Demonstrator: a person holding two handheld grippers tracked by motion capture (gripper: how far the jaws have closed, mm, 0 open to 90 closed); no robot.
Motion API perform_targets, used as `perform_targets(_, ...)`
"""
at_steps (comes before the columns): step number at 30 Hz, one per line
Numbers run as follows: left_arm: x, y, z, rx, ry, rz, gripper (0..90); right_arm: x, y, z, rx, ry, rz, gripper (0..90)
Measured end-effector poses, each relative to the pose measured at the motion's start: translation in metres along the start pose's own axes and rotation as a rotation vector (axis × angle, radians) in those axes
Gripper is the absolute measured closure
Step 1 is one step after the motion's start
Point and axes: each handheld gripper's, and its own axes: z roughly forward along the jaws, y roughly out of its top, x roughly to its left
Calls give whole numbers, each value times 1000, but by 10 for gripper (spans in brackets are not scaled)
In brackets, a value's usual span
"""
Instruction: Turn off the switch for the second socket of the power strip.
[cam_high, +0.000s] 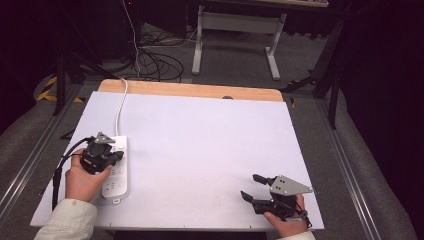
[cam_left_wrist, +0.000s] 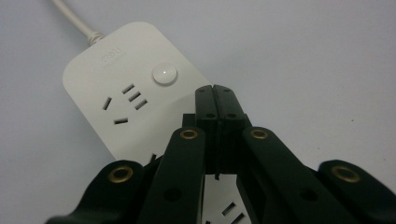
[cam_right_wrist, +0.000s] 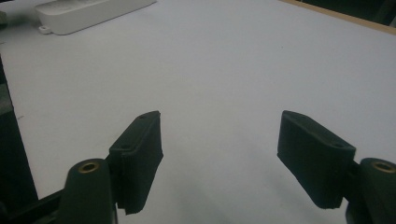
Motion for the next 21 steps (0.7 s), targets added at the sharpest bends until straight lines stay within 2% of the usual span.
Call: perform_targets(21,0,-4,2,-17,4,21,897,-1,0,-1,-3,-3,2,312)
